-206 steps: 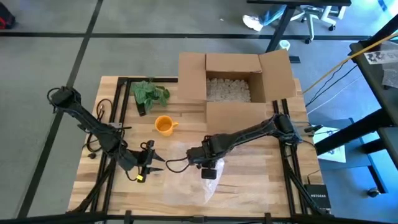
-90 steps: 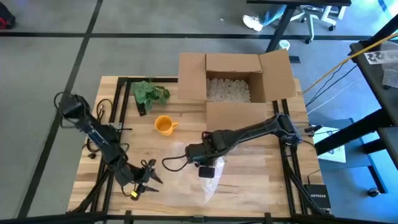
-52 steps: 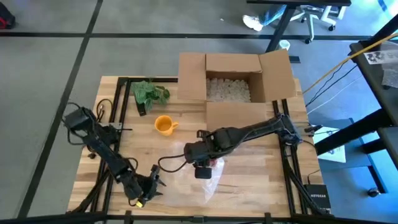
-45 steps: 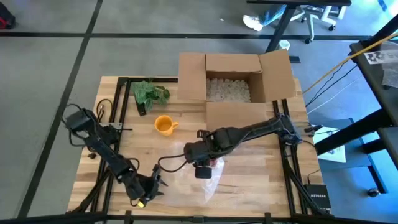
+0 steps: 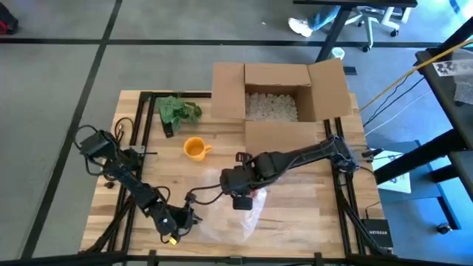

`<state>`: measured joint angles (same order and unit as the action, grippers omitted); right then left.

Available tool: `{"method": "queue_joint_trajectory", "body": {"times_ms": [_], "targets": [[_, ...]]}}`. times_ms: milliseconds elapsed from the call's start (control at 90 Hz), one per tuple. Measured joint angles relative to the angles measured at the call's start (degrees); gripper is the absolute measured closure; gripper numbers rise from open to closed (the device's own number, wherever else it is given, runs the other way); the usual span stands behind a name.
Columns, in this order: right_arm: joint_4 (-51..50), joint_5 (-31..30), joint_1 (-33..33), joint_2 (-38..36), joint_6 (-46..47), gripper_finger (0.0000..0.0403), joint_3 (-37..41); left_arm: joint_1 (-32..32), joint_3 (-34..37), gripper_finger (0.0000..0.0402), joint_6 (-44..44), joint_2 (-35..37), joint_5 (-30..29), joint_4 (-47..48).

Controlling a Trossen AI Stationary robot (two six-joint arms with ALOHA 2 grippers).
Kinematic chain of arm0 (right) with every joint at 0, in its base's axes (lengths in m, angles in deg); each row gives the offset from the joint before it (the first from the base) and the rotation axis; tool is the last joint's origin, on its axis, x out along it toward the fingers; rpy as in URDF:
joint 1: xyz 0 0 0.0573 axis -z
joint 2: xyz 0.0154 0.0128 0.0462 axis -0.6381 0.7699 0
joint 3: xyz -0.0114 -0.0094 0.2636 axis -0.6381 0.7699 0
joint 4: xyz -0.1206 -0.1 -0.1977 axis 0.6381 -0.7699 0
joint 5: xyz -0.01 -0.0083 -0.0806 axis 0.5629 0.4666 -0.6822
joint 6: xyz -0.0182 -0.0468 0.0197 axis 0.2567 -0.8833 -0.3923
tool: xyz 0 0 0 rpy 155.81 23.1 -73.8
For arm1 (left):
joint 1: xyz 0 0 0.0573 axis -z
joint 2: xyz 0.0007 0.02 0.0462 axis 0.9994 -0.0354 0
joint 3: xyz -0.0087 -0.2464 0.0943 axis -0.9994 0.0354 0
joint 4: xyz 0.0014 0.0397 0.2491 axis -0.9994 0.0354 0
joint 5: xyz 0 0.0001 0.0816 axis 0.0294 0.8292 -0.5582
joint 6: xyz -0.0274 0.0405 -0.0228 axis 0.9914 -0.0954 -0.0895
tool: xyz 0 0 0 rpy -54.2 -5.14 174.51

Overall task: Wrap mug
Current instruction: Wrap the orange mug with the bubble wrap

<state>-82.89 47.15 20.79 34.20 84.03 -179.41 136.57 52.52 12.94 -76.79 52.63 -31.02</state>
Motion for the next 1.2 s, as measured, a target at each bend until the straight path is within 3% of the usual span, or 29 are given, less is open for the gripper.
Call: {"method": "queue_joint_trajectory", "body": {"times_ms": [156, 633, 1200], "targets": [[-0.28, -0.96, -0.60, 0.00, 0.24, 0.0301, 0.01, 0.01, 0.00, 0.0401, -0.24, 1.26, -2.03, 1.46], [-1.40, -3.72, -2.80, 0.01, 1.91, 0.0301, 0.01, -0.71, 0.04, 0.0402, -10.36, 14.73, -11.19, 8.05], [-4.88, -7.62, -4.70, 0.01, 5.38, 0.0301, 2.70, -9.57, -0.98, 0.0401, -26.61, 16.22, -7.27, 1.97]]}}
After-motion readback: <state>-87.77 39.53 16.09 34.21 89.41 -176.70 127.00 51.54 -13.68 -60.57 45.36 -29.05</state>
